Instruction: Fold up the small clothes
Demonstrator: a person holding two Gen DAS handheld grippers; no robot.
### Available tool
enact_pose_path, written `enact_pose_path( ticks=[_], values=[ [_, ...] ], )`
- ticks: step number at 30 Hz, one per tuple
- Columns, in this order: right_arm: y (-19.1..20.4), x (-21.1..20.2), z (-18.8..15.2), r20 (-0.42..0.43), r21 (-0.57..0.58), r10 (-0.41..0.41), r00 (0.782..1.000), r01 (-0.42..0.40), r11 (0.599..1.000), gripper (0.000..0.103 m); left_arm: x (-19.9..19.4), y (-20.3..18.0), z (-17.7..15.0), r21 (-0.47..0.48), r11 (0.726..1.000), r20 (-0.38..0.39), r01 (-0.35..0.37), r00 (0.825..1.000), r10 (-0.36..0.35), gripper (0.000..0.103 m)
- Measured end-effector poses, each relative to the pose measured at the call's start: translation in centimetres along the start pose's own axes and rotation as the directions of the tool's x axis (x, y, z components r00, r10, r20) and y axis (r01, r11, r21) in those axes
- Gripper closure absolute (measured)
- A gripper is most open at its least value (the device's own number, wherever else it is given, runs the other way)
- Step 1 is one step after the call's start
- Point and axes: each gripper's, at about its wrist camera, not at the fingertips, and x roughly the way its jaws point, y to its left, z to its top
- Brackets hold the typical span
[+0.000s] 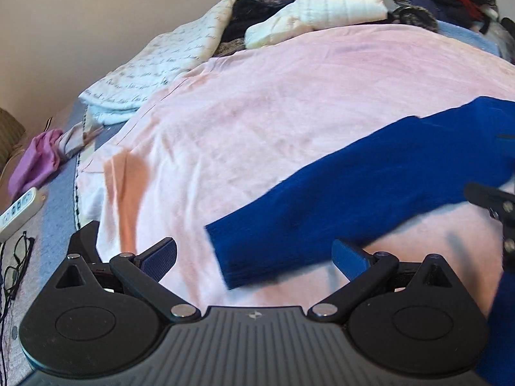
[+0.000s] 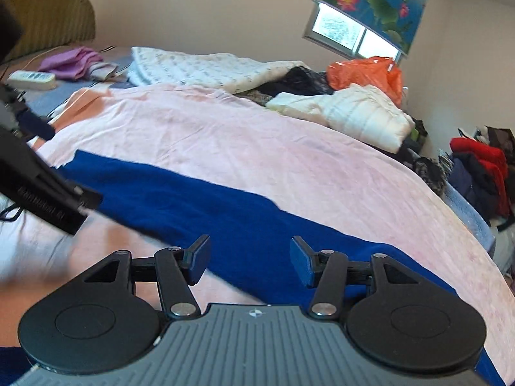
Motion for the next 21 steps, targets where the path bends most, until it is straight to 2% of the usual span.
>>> enact_pose_path(
  ticks=[6, 9, 13, 17, 21],
  values=[
    [5.0, 0.8, 1.0, -0.020, -0.123, 0.023, 1.000, -0.026, 0.992, 0.034, 2.4, 2.9, -0.5, -0.065, 0.994, -0.022, -0.085, 0.996, 0.083, 0.000],
    [7.0, 1.1, 1.5, -0.020, -0.173, 0.035, 0.999, -0.038, 0.984, 0.030, 2.5, 3.4, -0.5, -0.094, 0.994, -0.035, -0.064, 0.998, 0.061, 0.000],
    [9.1, 1.5, 1.5, -0.023, -0.218, 0.037, 0.999, -0.041, 0.975, 0.030, 2.5, 3.6, -0.5, -0.098, 0.994, -0.030, -0.051, 0.998, 0.048, 0.000],
    [9.6, 1.3, 1.3, -0.014, -0.189, 0.013, 1.000, -0.015, 0.982, 0.028, 2.6, 4.0, -0.6, -0.111, 0.993, -0.030, -0.032, 0.999, 0.029, 0.000],
    [9.1, 1.4, 0.7, 0.000, -0.125, -0.015, 1.000, 0.015, 0.992, 0.017, 2.7, 4.4, -0.7, -0.119, 0.993, -0.032, -0.015, 0.999, 0.011, 0.000]
  ],
)
